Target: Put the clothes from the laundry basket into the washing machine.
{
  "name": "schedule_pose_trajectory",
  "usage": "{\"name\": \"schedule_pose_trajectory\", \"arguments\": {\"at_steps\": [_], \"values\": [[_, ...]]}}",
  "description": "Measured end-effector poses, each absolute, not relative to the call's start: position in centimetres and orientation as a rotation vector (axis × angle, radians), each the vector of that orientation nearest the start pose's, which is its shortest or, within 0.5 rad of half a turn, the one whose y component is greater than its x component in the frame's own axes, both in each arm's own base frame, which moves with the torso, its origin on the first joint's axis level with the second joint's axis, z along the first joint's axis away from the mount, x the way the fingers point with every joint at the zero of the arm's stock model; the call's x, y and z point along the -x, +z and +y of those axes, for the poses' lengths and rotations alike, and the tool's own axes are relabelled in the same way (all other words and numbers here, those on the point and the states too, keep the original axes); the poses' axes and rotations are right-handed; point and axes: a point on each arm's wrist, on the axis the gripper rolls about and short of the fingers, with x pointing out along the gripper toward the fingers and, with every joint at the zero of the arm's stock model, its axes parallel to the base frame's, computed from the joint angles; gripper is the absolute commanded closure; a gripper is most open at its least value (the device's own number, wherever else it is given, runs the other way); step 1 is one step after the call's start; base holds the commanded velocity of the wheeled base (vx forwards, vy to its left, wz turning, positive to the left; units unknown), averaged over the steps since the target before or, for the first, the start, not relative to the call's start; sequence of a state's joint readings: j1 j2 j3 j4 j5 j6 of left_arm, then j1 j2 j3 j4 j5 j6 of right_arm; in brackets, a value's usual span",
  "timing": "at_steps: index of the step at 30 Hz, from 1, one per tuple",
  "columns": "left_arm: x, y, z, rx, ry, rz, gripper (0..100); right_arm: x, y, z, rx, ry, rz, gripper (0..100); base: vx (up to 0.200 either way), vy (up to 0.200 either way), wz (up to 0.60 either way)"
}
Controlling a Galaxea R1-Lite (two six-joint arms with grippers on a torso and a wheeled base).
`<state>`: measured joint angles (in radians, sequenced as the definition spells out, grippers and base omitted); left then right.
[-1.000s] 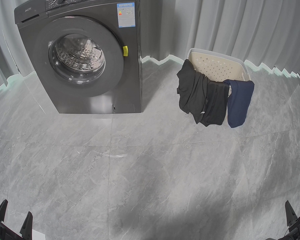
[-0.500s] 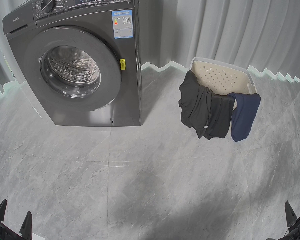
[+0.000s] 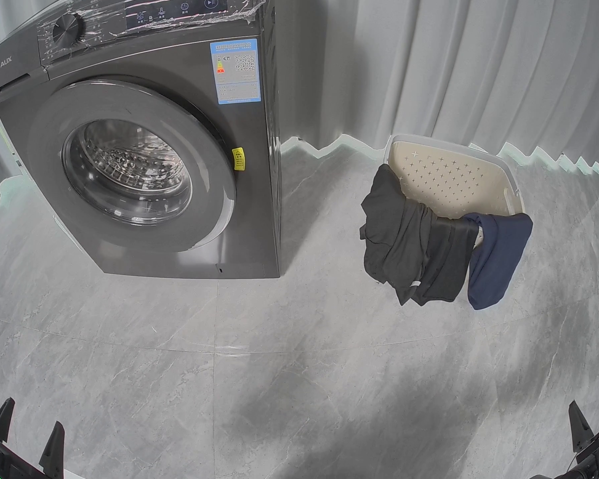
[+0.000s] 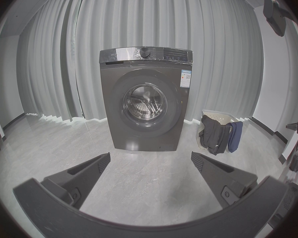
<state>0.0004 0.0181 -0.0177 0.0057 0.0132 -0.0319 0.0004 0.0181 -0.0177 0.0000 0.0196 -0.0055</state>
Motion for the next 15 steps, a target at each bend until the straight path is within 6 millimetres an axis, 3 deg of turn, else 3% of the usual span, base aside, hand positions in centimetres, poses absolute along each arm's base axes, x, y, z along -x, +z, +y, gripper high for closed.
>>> {"name": "schedule_pose_trajectory", "arguments": {"at_steps": [1,15], "values": [[2.27,8.02,0.03,0.033,0.014,0.006,0,2.27,8.08,0.04,0.006,0.02,0.0,0,0.0,0.0,0.0],[2.27,8.02,0.03,0.035,0.013,0.006,0,2.27,8.08,0.04,0.006,0.02,0.0,0,0.0,-0.2,0.0]]}}
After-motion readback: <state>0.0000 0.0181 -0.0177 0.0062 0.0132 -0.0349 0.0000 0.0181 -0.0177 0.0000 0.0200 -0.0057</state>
